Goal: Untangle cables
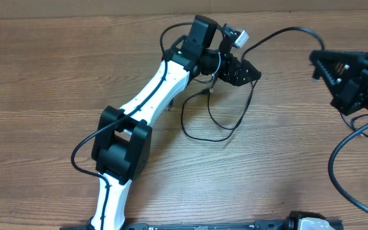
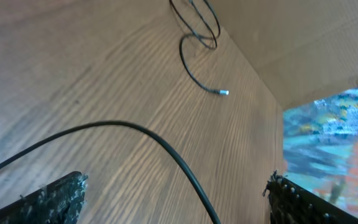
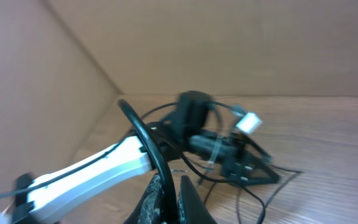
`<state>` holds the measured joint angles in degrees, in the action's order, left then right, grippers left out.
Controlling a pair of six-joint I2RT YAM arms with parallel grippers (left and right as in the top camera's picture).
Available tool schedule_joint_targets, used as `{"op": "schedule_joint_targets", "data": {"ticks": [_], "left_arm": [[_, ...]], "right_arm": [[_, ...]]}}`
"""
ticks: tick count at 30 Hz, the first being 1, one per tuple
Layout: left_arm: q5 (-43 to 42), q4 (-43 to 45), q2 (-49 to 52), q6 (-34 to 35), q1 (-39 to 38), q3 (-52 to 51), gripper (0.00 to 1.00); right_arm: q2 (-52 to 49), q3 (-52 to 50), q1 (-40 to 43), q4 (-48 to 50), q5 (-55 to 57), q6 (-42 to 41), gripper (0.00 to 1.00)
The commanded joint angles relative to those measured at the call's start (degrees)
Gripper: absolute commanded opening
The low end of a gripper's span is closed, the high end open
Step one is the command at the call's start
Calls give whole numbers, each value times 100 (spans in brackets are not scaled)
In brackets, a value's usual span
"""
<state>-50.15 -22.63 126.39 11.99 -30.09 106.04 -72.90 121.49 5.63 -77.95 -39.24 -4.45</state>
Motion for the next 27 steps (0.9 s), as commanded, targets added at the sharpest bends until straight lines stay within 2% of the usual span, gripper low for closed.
{"op": "schedule_joint_targets", "data": {"ticks": [1, 6, 10, 15, 18, 27], "left_arm": [[-400, 2, 350, 79, -85, 17, 93], [-824, -2, 649, 181, -107, 17, 85], [-822, -22, 715, 197, -107, 17, 67], [-841, -109, 710, 238, -81, 24, 51], [-911, -289, 710, 223, -103, 24, 56], [-1875, -282, 710, 243, -107, 24, 64]], "right_arm": [[59, 46, -157, 50, -31, 42, 4], [59, 46, -177, 46, 15, 39, 4], [57, 46, -177, 46, 24, 44, 4], [57, 46, -177, -2, 243, 42, 4], [50, 46, -177, -24, 323, 44, 4], [7, 44, -177, -85, 623, 46, 4]]}}
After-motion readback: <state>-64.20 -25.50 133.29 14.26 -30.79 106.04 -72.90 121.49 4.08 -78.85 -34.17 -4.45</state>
